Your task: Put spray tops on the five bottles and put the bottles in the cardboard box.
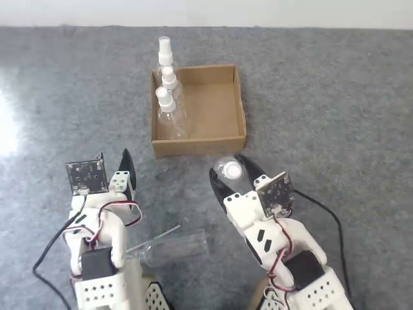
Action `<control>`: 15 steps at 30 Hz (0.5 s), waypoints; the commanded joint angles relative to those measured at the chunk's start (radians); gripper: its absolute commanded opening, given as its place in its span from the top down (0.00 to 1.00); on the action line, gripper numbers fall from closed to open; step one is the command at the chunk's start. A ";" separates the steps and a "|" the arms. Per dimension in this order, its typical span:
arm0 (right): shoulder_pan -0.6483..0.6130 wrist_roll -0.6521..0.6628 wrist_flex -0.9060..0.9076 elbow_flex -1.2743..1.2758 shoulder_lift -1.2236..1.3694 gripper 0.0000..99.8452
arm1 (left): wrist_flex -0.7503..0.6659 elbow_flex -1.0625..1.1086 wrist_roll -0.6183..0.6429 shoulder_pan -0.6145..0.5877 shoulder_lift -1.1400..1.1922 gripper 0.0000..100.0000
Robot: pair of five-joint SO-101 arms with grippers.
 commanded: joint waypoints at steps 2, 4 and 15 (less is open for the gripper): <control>0.008 0.003 -0.012 -0.172 -0.008 0.98 | 0.000 -0.008 0.005 -0.008 -0.015 0.83; 0.008 0.003 -0.012 -0.219 -0.008 0.98 | 0.000 -0.008 0.005 -0.008 -0.015 0.83; 0.008 0.087 -0.189 -0.287 -0.007 0.98 | 0.000 -0.010 0.009 -0.008 -0.015 0.83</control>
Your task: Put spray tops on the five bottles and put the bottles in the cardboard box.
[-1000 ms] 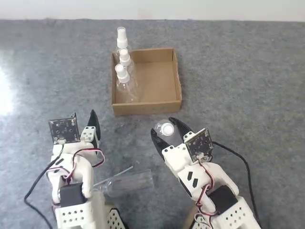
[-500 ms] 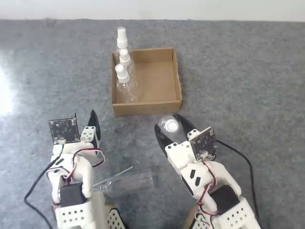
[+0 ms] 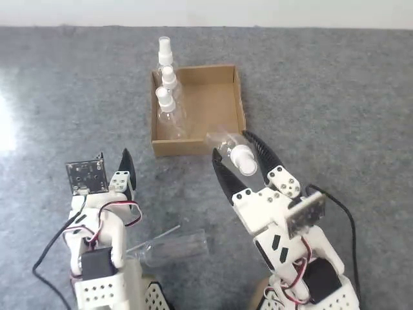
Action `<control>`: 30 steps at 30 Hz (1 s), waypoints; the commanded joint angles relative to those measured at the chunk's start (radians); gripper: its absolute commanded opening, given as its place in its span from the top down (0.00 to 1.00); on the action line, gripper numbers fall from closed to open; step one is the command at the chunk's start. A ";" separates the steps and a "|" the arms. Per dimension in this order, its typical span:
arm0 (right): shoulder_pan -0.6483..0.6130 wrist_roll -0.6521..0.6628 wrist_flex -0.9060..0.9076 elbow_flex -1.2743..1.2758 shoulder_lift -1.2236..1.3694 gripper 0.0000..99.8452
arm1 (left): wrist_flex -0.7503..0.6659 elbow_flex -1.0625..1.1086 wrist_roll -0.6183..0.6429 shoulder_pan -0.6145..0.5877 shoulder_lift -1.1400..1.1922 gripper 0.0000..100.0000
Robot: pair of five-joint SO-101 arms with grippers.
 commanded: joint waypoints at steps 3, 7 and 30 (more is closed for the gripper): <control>0.007 0.018 -0.101 -0.072 0.010 0.98 | 0.000 -0.010 0.009 -0.008 -0.015 0.83; 0.007 0.012 -0.134 -0.117 0.122 0.98 | 0.000 -0.012 0.009 -0.008 -0.015 0.83; 0.105 0.011 -0.275 -0.563 1.007 0.98 | 0.000 -0.008 0.003 -0.008 -0.015 0.83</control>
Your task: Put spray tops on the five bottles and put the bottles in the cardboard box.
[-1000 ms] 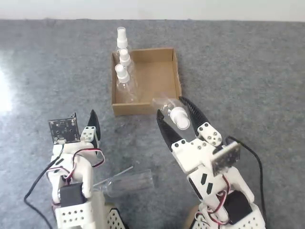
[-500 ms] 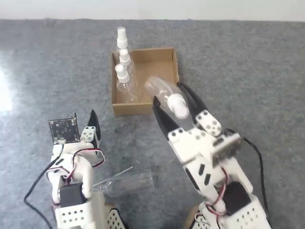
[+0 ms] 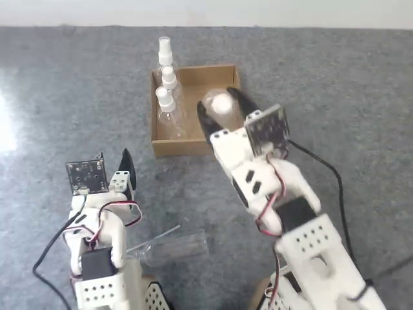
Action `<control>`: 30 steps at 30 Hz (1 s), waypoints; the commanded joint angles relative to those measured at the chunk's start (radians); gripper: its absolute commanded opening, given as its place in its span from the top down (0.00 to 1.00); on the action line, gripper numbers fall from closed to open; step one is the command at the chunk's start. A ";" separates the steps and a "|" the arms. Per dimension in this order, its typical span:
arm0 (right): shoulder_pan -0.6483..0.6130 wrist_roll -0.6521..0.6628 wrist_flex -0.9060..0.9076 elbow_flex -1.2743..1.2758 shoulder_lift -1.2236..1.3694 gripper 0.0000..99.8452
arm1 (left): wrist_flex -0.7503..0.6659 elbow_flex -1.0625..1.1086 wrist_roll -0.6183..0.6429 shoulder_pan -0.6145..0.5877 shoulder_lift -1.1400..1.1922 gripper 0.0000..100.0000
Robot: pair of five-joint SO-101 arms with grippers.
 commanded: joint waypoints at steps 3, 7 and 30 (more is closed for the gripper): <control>0.033 0.006 -0.030 -0.195 0.206 0.98 | 0.000 -0.008 0.003 -0.008 -0.015 0.83; 0.035 0.006 -0.030 -0.278 0.340 0.98 | 0.000 -0.008 0.003 -0.008 -0.015 0.83; 0.113 0.005 -0.030 -0.773 0.952 0.98 | 0.000 -0.005 0.002 -0.008 -0.015 0.83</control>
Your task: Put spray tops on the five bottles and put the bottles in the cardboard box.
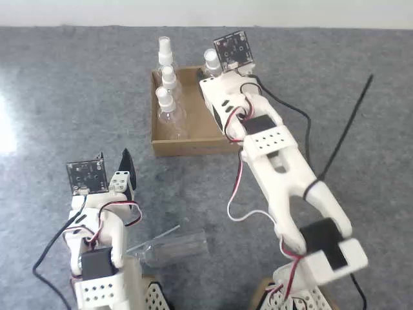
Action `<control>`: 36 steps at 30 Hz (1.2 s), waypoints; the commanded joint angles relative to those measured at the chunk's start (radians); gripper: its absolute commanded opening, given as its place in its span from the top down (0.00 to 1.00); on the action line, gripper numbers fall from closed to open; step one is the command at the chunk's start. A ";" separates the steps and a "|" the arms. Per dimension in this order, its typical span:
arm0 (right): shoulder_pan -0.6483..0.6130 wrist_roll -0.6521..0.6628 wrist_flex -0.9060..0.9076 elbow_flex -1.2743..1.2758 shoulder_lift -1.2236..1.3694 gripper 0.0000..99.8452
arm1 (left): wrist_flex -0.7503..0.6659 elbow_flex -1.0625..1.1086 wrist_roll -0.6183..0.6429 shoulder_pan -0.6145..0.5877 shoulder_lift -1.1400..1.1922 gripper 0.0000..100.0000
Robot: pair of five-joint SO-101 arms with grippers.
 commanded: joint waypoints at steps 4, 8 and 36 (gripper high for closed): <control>0.016 0.005 -0.025 -0.181 0.108 0.98 | 0.000 -0.005 0.003 -0.008 -0.015 0.83; 0.018 0.005 -0.025 -0.235 0.188 0.98 | 0.000 -0.005 0.003 -0.008 -0.015 0.83; 0.068 0.003 -0.025 -0.419 0.522 0.98 | 0.002 -0.005 0.003 -0.008 -0.015 0.83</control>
